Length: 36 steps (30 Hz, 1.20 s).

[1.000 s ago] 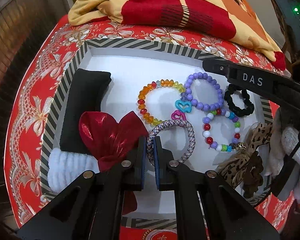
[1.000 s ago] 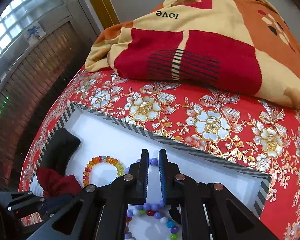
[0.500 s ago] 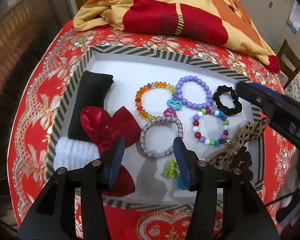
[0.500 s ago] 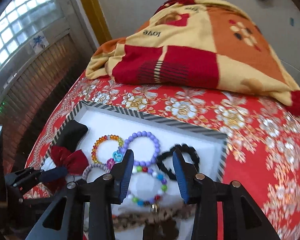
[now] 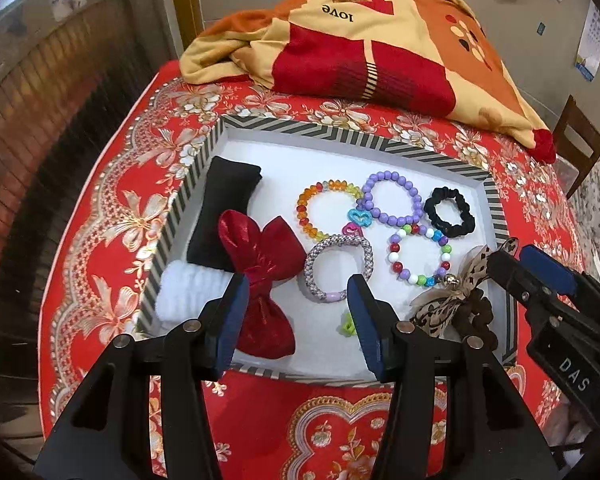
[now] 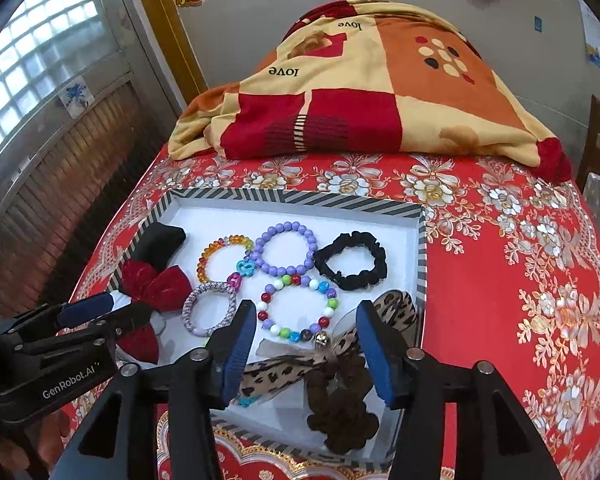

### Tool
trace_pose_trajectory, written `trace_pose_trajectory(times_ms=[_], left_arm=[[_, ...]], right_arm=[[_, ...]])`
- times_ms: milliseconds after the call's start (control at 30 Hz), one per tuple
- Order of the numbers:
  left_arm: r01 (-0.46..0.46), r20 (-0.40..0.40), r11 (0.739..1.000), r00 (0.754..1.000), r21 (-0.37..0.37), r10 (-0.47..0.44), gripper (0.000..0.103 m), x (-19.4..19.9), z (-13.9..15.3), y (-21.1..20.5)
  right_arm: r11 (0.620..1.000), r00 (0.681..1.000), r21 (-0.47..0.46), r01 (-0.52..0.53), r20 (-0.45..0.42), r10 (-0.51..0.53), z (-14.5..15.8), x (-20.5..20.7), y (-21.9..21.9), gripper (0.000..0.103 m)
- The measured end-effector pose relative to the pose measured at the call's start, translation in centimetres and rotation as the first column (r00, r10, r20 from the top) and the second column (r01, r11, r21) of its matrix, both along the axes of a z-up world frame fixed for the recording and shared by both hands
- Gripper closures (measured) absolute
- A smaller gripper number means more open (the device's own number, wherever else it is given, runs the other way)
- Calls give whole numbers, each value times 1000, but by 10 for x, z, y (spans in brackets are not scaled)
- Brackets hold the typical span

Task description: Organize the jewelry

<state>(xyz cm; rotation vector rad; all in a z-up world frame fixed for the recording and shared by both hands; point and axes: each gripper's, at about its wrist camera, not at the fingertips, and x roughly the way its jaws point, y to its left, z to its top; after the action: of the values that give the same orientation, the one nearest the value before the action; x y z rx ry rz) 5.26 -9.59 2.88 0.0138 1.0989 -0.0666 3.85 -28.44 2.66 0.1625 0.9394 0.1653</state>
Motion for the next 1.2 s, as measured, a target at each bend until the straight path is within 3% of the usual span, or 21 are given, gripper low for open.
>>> trace_pose_trajectory(times_ms=[533, 1200], left_arm=[[-27, 48, 999, 999, 16, 26, 52, -13, 16, 5], [-37, 51, 999, 998, 19, 36, 52, -15, 18, 10]], right_arm=[[1000, 1000, -15, -7, -5, 7, 5, -14, 9, 48], [999, 999, -38, -11, -34, 10, 3, -19, 16, 47]])
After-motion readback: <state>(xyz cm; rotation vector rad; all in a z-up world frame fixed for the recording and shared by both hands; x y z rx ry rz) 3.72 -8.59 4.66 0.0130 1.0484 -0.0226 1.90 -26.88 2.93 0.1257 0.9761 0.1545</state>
